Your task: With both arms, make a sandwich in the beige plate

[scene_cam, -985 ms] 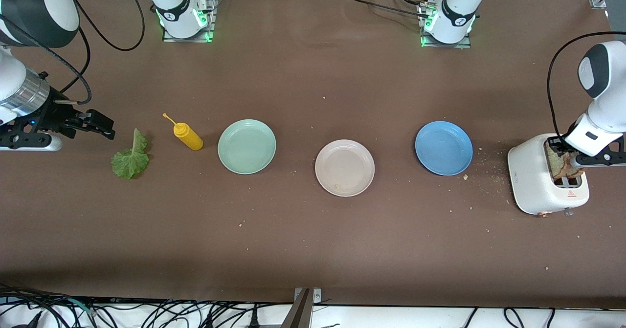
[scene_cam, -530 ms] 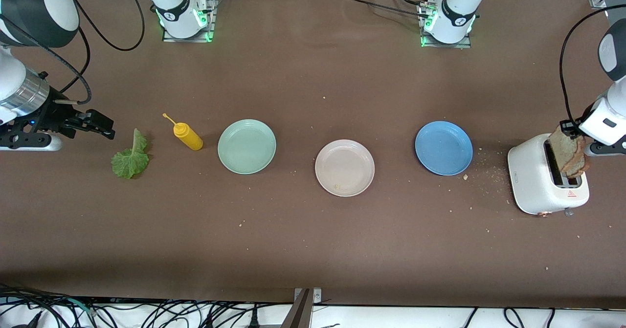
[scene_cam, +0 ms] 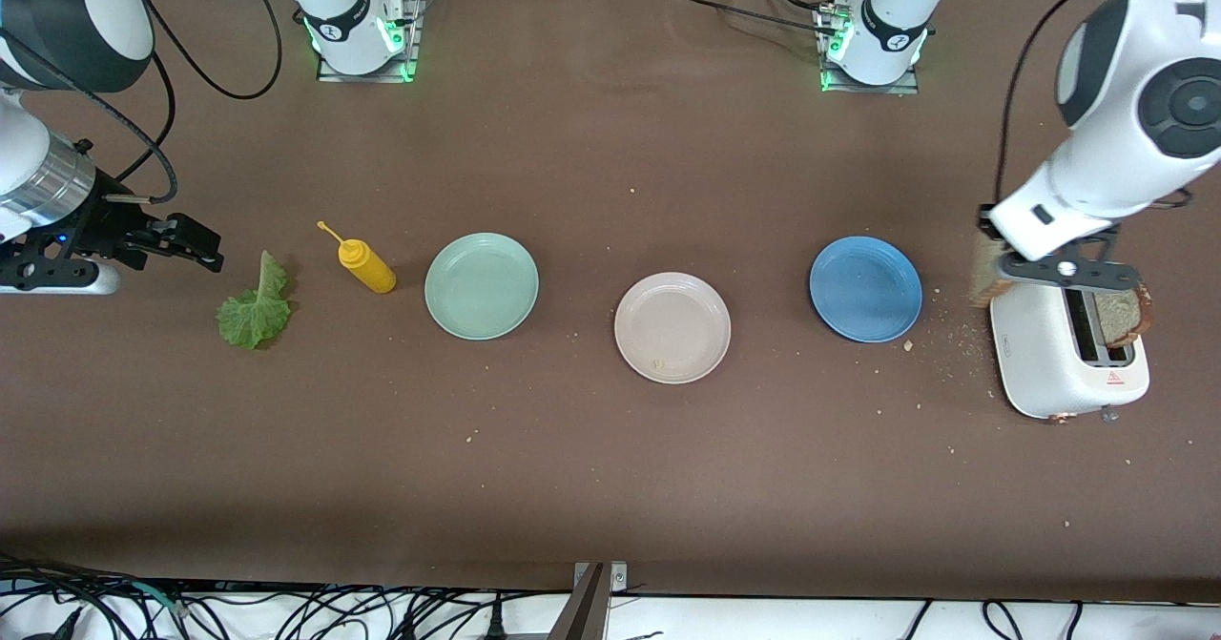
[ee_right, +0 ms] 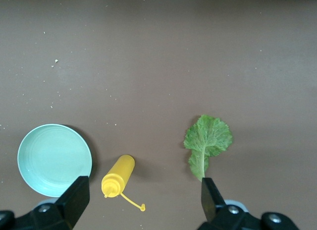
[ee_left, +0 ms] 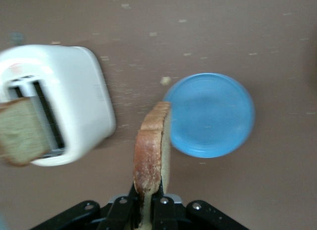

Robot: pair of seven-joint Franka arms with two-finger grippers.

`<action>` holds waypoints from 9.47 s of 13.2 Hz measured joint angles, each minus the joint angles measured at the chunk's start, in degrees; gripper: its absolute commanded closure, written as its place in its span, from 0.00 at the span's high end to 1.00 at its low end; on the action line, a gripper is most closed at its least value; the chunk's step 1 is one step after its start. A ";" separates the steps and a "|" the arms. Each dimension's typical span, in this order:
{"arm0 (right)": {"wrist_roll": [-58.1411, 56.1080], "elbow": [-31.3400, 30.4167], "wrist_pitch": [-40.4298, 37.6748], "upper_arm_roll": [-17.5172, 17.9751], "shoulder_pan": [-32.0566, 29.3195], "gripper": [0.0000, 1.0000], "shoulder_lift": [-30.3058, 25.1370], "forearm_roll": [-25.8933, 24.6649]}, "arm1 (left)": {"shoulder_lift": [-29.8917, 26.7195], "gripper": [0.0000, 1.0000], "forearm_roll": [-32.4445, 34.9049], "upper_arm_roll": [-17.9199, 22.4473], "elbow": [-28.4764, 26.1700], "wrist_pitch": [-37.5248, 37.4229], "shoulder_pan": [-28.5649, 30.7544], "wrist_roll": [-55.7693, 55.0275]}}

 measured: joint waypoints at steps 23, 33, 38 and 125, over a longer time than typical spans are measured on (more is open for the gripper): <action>0.00 0.76 0.58 -0.16 -0.78 1.00 0.37 0.01 | 34.65 0.00 -37.87 -0.26 7.72 36.35 -18.95 1.82; 0.00 0.76 0.58 -0.16 -0.94 1.00 0.37 0.01 | 35.46 1.00 -37.88 -0.14 7.75 36.37 -18.92 7.33; 0.00 0.76 0.58 -0.16 -0.96 1.00 0.38 0.01 | 33.42 1.00 -37.12 0.07 8.47 33.83 -18.04 8.32; -5.42 -0.95 -0.49 2.00 2.86 0.99 1.94 3.33 | -7.07 1.00 -11.15 21.23 7.45 -5.58 -18.85 2.54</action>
